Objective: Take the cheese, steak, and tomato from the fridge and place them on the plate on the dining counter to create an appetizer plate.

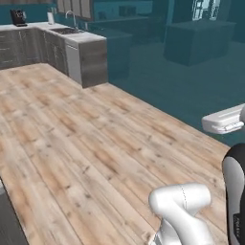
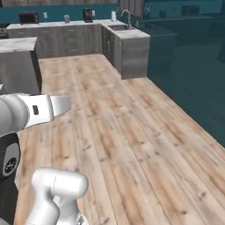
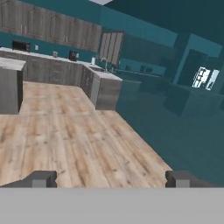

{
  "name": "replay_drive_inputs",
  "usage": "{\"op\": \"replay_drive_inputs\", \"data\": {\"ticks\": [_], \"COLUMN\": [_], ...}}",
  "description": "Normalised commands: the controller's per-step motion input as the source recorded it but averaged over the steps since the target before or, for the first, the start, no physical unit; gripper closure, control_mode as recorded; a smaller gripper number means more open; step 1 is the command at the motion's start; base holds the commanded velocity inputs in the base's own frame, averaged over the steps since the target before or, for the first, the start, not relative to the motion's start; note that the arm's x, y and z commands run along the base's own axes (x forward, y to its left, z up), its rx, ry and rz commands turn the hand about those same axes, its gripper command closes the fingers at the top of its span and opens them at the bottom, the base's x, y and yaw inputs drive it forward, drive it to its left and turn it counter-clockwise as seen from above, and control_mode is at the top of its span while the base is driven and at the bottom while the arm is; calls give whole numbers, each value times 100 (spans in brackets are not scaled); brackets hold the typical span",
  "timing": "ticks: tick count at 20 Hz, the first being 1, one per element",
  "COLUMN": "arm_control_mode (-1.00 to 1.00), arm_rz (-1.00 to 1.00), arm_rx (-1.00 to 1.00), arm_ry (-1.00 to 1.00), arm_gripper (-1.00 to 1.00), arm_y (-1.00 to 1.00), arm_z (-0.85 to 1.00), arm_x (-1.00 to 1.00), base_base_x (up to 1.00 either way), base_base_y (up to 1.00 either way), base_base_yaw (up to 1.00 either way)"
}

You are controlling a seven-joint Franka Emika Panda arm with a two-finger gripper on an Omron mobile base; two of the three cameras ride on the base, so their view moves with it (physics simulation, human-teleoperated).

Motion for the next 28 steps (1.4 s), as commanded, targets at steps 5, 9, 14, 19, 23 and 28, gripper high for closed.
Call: {"op": "replay_drive_inputs", "data": {"ticks": [5,9,14,19,23,28], "arm_control_mode": [100,100,100,100,100,100], "arm_rz": [0,0,0,0,0,0], "arm_rx": [0,0,0,0,0,0], "arm_ry": [0,0,0,0,0,0], "arm_gripper": [-100,-100,-100,-100,-100,-100], "arm_y": [0,0,0,0,0,0], "arm_z": [0,0,0,0,0,0], "arm_x": [0,0,0,0,0,0], "base_base_x": [100,100,100,100,100,100], "base_base_y": [0,0,0,-4,-51,-75], "base_base_yaw": [27,34,31,41,29,20]}}
